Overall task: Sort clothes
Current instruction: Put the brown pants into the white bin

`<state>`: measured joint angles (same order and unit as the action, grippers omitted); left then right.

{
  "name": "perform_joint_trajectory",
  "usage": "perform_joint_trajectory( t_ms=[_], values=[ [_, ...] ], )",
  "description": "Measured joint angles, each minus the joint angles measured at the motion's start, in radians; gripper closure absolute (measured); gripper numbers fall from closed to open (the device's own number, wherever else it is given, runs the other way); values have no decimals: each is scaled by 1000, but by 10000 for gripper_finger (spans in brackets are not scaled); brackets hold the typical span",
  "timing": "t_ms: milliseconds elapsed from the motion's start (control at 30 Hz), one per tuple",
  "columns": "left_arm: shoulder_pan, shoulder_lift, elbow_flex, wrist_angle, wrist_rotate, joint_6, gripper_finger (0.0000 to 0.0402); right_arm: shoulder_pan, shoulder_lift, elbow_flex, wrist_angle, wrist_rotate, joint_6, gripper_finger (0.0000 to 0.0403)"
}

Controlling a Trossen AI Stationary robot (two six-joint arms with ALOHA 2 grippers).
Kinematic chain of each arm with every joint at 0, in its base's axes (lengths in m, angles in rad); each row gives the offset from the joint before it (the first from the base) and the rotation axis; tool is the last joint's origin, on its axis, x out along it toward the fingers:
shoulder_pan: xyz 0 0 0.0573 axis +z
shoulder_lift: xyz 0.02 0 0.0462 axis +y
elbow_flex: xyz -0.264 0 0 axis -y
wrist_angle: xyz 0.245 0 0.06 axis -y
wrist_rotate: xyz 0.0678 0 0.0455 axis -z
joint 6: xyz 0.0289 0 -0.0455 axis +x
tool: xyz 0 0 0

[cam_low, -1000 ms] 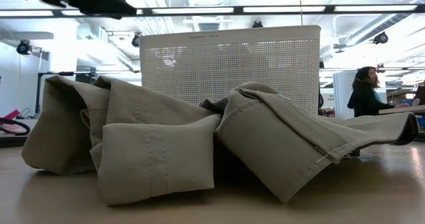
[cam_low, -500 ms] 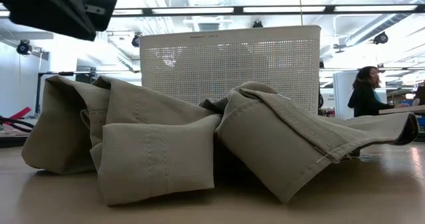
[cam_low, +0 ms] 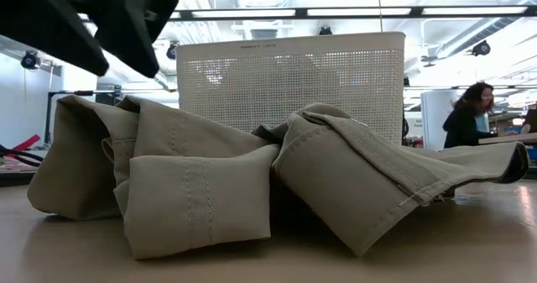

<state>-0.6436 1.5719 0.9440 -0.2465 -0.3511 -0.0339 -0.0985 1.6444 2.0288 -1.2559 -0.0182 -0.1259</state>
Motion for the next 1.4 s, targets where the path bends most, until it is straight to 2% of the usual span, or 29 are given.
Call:
perform_joint_trajectory(
  t_ms=[100, 267, 433, 500, 633, 900, 1067, 1300, 1400],
  values=[
    [-20, 70, 75, -75, -11, -25, 194, 59, 0, -7, 3, 42, 44, 278],
    [-62, 185, 149, -144, -98, -65, 136, 155, -1, -8, 4, 119, 116, 268],
    [-82, 281, 192, -155, -345, -67, 98, 236, -1, -8, 5, 183, 187, 252],
    [-76, 305, 213, -146, -393, -88, 88, 265, -1, -8, 5, 201, 214, 247],
    [-37, 359, 243, -99, -383, -112, 86, 309, -1, -8, 5, 223, 253, 242],
    [64, 464, 294, 36, -370, -24, 118, 372, -1, -8, 11, 285, 292, 251],
    [123, 481, 307, 108, -384, 11, 127, 394, -1, -8, 21, 297, 308, 247],
    [199, 481, 303, 215, -393, 78, 120, 400, -1, -8, 35, 307, 296, 246],
    [238, 479, 299, 235, -334, 73, 118, 400, -1, -8, 35, 308, 284, 251]
  ],
)
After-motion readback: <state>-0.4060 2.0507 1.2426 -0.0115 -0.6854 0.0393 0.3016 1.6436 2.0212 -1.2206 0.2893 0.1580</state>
